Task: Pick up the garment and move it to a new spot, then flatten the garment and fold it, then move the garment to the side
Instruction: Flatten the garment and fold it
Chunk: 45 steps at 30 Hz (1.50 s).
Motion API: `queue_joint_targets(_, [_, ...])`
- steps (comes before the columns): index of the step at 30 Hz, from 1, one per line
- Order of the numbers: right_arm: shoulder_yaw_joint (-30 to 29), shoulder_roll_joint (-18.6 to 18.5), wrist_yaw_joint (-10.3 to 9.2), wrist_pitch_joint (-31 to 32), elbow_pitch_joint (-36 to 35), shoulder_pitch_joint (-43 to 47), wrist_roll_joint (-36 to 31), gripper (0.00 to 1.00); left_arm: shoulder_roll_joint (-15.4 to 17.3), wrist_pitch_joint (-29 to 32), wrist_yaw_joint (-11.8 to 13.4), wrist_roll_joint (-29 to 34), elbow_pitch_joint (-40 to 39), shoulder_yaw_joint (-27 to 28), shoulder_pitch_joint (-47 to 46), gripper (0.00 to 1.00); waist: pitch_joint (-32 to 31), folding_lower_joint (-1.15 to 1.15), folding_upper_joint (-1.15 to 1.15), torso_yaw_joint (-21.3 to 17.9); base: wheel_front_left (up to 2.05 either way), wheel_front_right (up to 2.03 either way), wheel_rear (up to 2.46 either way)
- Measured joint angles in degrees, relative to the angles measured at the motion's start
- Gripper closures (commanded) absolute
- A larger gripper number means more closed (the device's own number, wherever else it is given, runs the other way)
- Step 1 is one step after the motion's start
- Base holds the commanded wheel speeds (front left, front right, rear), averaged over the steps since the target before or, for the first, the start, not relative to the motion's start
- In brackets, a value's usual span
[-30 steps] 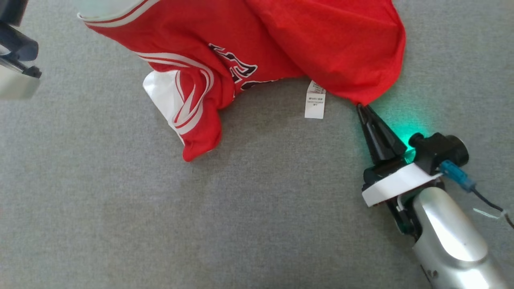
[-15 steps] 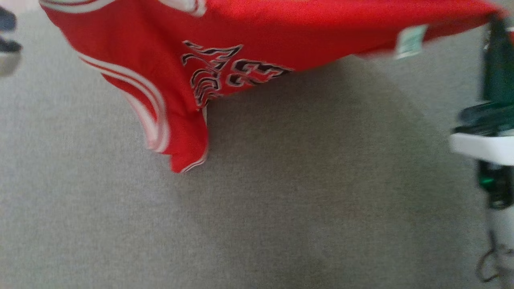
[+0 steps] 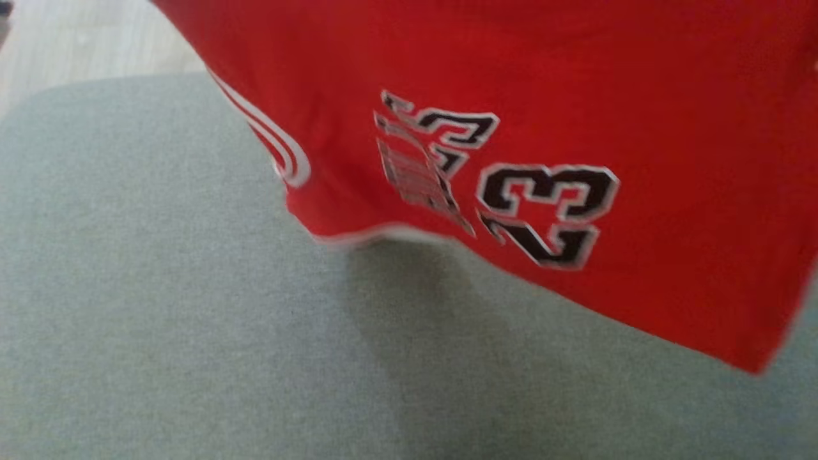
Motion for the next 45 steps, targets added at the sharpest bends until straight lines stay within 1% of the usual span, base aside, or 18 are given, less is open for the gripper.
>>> queue_joint_targets(5, [8.3,-2.2,0.0,3.8,7.2,-9.4,2.7,1.0,-4.3,3.7,-1.8,-0.3,7.3,-1.7,-4.2,1.0,3.6,0.01,0.0,-0.2,0.0,0.0,0.0])
queue_joint_targets(7, [10.9,-2.7,0.0,4.4,10.5,-14.2,3.6,1.0,-6.0,4.3,-2.1,0.0,10.9,-1.9,-6.5,1.0,5.8,0.01,0.0,-0.2,0.0,0.0,0.0])
queue_joint_targets(9, [13.1,-3.2,0.0,4.3,13.5,-19.5,4.1,1.0,-8.1,4.3,-2.6,1.5,14.4,-1.9,-9.9,1.0,8.4,0.02,0.0,-0.2,0.0,0.0,0.0])
queue_joint_targets(12, [14.8,-4.2,0.01,2.6,18.0,-27.6,3.9,1.0,-11.0,2.8,-2.6,5.1,19.7,-1.7,-16.0,1.0,12.3,0.03,0.0,-0.3,0.0,0.0,0.0])
queue_joint_targets(13, [14.8,-4.2,0.01,2.6,18.0,-27.6,3.9,1.0,-11.0,2.8,-2.6,5.1,19.7,-1.7,-16.0,1.0,12.3,0.03,0.0,-0.3,0.0,0.0,0.0])
queue_joint_targets(16, [14.9,-5.0,0.0,-0.4,21.3,-34.6,2.8,1.0,-13.5,-0.3,-2.5,8.4,23.2,-0.4,-21.9,1.0,16.2,0.03,0.0,-0.3,0.0,0.0,0.0])
queue_joint_targets(18, [15.3,-5.5,0.0,-2.1,23.1,-38.4,2.3,1.0,-14.5,-1.7,-2.5,9.5,24.4,0.7,-24.5,1.0,18.6,0.03,0.0,-0.3,0.0,0.0,0.0])
queue_joint_targets(20, [16.4,-6.0,0.0,-3.0,24.5,-40.4,2.2,1.0,-14.8,-2.4,-2.6,9.6,24.4,0.9,-25.2,1.0,20.5,0.03,-0.01,-0.3,0.0,0.0,0.0])
queue_joint_targets(23, [18.9,-6.3,0.01,-4.0,26.1,-40.5,2.2,1.0,-13.9,-2.9,-3.1,9.7,22.3,0.5,-23.2,1.0,22.6,0.03,-0.01,-0.3,0.0,0.0,0.0])
queue_joint_targets(26, [21.3,-6.4,0.01,-4.6,27.1,-37.8,3.4,1.0,-11.2,-3.1,-3.1,9.7,17.2,0.2,-17.2,1.0,23.7,0.02,-0.01,-0.2,0.0,0.0,0.0])
queue_joint_targets(29, [21.8,-6.4,0.01,-5.0,28.2,-33.2,5.4,1.0,-8.0,-3.1,-2.9,9.8,11.1,0.2,-8.2,1.0,23.7,0.01,-0.01,0.0,0.0,0.0,0.0])
queue_joint_targets(32, [21.3,-6.4,0.01,-5.2,28.3,-27.5,7.6,1.0,-5.4,-3.1,0.0,9.7,4.7,0.8,2.3,1.0,22.7,0.01,0.0,0.2,0.0,0.0,0.0])
queue_joint_targets(36, [18.0,-6.4,0.0,-5.3,25.1,-17.3,9.5,1.0,-2.8,-3.1,3.6,9.0,-2.2,2.2,18.0,1.0,20.2,0.0,0.0,0.3,0.0,0.0,0.0])
queue_joint_targets(40, [16.3,-6.4,0.0,-5.5,21.3,-2.7,11.3,1.0,-2.1,-3.0,6.4,7.4,-6.6,2.6,34.6,1.0,16.9,-0.01,0.0,0.5,0.0,0.0,0.0])
queue_joint_targets(43, [15.3,-6.3,0.01,-5.5,19.0,8.4,12.8,1.0,-2.6,-3.0,7.3,6.1,-8.8,2.8,45.6,1.0,14.5,-0.02,0.0,0.6,0.0,0.0,0.0])
queue_joint_targets(45, [14.1,-6.2,0.0,-5.5,17.4,14.3,13.6,1.0,-3.3,-3.0,7.5,5.6,-9.8,3.4,51.7,1.0,13.2,-0.02,0.0,0.6,0.0,0.0,0.0])
